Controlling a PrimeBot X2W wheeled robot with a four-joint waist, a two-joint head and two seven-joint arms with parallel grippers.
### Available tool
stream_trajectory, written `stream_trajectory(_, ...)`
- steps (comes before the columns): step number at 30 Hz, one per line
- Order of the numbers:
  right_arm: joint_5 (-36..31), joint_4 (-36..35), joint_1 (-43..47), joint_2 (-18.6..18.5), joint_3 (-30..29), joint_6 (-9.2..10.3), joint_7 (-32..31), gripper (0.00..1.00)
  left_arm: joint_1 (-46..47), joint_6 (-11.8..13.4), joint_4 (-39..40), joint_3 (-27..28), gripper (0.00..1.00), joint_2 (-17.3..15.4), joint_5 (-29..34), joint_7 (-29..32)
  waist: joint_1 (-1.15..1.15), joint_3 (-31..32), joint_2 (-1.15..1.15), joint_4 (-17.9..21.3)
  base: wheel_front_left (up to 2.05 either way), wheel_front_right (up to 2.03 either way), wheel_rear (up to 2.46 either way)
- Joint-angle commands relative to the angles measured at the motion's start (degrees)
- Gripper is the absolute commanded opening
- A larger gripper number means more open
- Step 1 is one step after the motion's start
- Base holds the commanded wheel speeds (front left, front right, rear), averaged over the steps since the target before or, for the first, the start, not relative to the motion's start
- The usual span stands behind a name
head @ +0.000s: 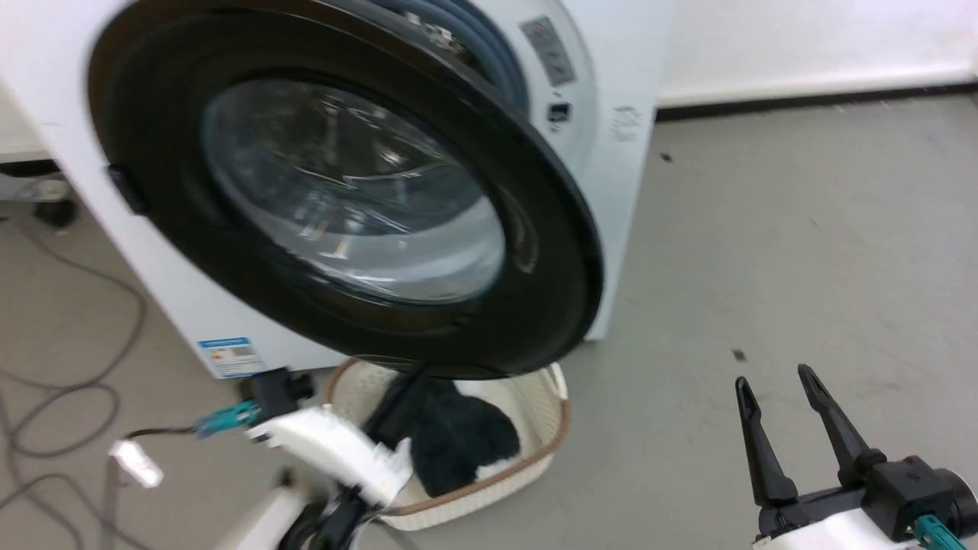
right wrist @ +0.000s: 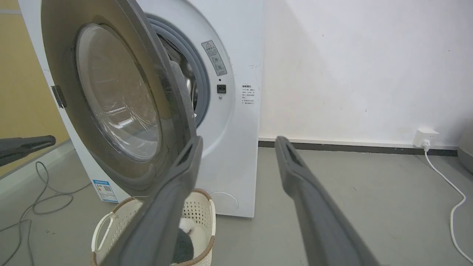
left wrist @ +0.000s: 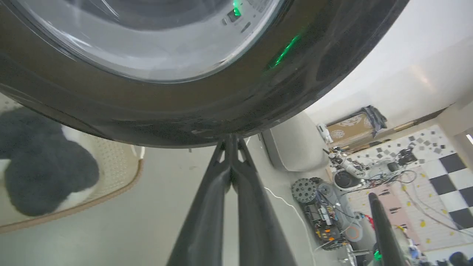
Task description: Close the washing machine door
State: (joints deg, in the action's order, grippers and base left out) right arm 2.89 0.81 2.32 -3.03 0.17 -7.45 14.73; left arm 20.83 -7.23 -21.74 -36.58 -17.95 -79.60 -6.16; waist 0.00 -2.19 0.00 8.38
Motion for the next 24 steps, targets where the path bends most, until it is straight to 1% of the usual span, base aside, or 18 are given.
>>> stream_trajectory(1,-0.25,-0.26,0.73,0.15,-0.13,-0.03,0.27,1.0,-0.8,-0.24,0.66,-0.38,0.0,-1.55,2.15,-1.42,0.0,1.71,0.0,-2.13,0.0,0.0,0.0)
stream_trajectory(2,-0.3,-0.32,0.89,0.15,-0.2,-0.03,0.27,1.0,-1.1,-0.18,1.15,-1.26,0.0,-3.59,5.83,-3.38,0.0,1.95,0.0,-2.75,0.0,0.0,0.0)
stream_trajectory(4,-0.22,-0.5,0.99,0.15,-0.28,-0.03,0.27,1.0,-1.27,1.36,1.83,-3.0,0.0,-7.49,14.24,-6.49,0.0,2.37,0.0,-3.89,0.0,0.0,0.0)
stream_trajectory(5,-0.21,-0.59,1.01,0.15,-0.31,-0.03,0.27,1.0,-1.35,2.62,2.3,-3.14,0.0,-8.88,18.0,-7.56,0.0,2.58,0.0,-4.45,0.0,0.0,0.0)
stream_trajectory(7,-0.23,-0.78,1.08,0.15,-0.31,-0.03,0.27,1.0,-2.12,4.97,3.91,-1.45,0.0,-10.12,23.04,-8.58,0.0,3.0,0.0,-5.52,0.0,0.0,0.0)
stream_trajectory(8,-0.25,-0.88,1.13,0.15,-0.3,-0.03,0.27,1.0,-2.94,5.69,5.39,0.71,0.0,-9.94,24.31,-8.73,0.0,3.19,0.0,-6.0,0.0,0.0,0.0)
stream_trajectory(9,-0.27,-0.96,1.19,0.15,-0.35,-0.03,0.27,1.0,-3.91,6.61,7.7,4.08,0.0,-9.31,25.92,-8.77,0.0,3.37,0.0,-6.49,0.0,0.0,0.0)
stream_trajectory(11,-0.25,-1.02,1.27,0.15,-0.48,-0.03,0.27,1.0,-6.88,8.87,12.39,9.39,0.0,-8.74,31.97,-8.8,0.0,3.71,0.0,-7.33,0.0,0.0,0.0)
stream_trajectory(14,-0.16,-1.02,1.51,0.15,-0.31,-0.03,0.27,1.0,-12.25,11.33,18.35,15.51,0.0,-7.03,40.66,-8.82,0.0,4.19,0.0,-8.4,0.0,0.0,0.0)
stream_trajectory(17,-0.22,-0.95,1.88,0.15,0.09,-0.03,0.27,1.0,-17.26,12.64,22.15,19.38,0.0,-4.54,47.12,-8.83,0.0,4.57,0.0,-9.4,0.0,0.0,0.0)
stream_trajectory(19,-0.27,-0.84,2.11,0.15,0.28,-0.03,0.27,1.0,-20.35,12.75,23.24,20.47,0.0,-2.98,49.97,-8.83,0.0,4.81,0.0,-9.91,0.0,0.0,0.0)
stream_trajectory(20,-0.27,-0.8,2.21,0.15,0.33,-0.03,0.27,1.0,-21.6,12.81,23.66,20.93,0.05,-2.36,51.37,-8.83,0.0,4.88,0.0,-10.13,0.0,0.0,0.0)
stream_trajectory(21,-0.23,-0.77,2.3,0.15,0.34,-0.03,0.27,1.0,-22.73,12.91,23.97,21.47,0.45,-1.61,52.37,-8.83,0.0,4.96,0.0,-10.33,0.0,0.0,0.0)
stream_trajectory(22,-0.16,-0.71,2.38,0.15,0.41,-0.03,0.27,1.0,-23.74,13.02,24.3,22.06,1.0,-0.88,53.42,-8.83,0.0,5.02,0.0,-10.51,0.0,0.0,0.0)
stream_trajectory(24,0.01,-0.55,2.47,0.15,0.65,-0.03,0.27,1.0,-25.59,12.77,24.5,22.66,1.0,0.18,55.52,-8.83,0.0,5.1,0.0,-10.75,0.0,0.0,0.0)
